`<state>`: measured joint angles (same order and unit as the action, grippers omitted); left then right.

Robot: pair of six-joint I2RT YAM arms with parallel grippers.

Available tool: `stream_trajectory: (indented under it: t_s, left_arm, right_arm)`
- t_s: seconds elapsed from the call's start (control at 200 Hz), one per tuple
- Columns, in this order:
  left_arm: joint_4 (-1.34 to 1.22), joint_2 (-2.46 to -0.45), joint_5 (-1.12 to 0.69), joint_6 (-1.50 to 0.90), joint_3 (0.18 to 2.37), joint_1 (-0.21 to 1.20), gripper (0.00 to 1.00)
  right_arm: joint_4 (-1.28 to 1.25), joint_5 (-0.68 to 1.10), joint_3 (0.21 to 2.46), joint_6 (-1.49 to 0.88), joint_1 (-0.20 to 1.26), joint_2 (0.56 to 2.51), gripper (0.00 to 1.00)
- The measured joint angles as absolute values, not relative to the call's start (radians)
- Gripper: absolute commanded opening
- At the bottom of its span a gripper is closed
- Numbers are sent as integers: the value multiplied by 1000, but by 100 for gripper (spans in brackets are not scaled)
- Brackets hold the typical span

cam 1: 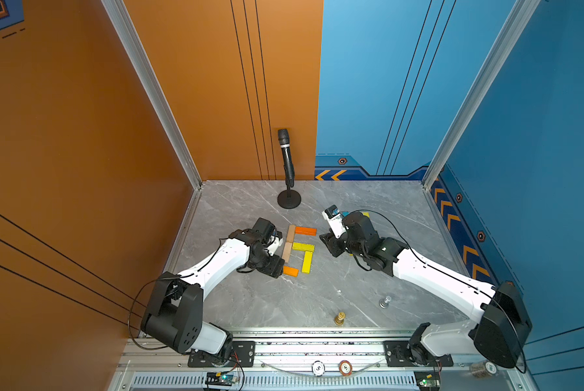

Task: Assemble the number 6 with building blocks
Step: Assemble the building block at the center of the board.

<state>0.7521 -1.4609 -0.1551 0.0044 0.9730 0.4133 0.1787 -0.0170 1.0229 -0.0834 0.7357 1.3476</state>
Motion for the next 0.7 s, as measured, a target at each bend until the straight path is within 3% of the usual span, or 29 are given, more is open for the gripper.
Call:
stream_trajectory:
  t_s: [0.701]
  left_arm:
    - [739, -1695, -77, 96, 1048, 484, 70]
  right_arm:
    - [100, -31, 921, -155, 713, 1282, 48]
